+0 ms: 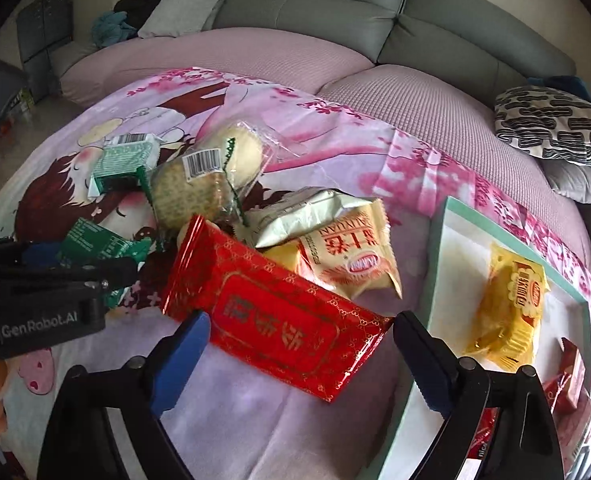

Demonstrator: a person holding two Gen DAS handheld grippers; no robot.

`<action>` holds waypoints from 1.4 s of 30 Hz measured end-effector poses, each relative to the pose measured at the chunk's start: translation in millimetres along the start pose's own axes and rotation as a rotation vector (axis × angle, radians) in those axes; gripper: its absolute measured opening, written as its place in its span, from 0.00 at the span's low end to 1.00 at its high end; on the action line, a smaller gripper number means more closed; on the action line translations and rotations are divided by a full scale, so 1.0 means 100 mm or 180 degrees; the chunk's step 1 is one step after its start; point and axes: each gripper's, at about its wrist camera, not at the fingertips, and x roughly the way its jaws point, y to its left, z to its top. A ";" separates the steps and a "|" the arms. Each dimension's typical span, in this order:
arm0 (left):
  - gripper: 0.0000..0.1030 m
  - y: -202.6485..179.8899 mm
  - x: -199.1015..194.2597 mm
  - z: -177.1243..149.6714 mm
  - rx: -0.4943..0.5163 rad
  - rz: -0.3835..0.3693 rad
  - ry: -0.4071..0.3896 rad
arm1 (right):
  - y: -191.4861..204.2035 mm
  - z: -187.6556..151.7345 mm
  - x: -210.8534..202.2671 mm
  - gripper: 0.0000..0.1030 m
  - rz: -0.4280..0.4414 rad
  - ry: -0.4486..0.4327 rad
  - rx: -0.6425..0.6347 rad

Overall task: Organize snacks
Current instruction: 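Move the left gripper to the green rectangular pack while the right moves to the red gold-print pack, then grasp the green pack with the left gripper while the right grasps the red gold-print pack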

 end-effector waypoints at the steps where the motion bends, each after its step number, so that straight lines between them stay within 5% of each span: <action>1: 0.65 0.00 0.00 0.00 -0.0001 0.0005 0.0002 | 0.02 0.00 0.00 0.92 0.0015 -0.0001 -0.0010; 21: 0.65 -0.02 -0.08 -0.01 0.0005 0.0057 -0.0002 | 0.05 -0.14 0.10 0.92 0.0607 0.0426 0.0296; 32: 0.65 0.00 -0.15 -0.01 -0.0014 0.0075 -0.0024 | 0.05 -0.11 -0.06 0.91 0.0251 0.0331 0.0006; 42: 0.65 0.02 -0.12 0.00 -0.0060 0.0054 -0.0001 | 0.19 0.01 0.04 0.92 0.0197 0.0404 -0.0815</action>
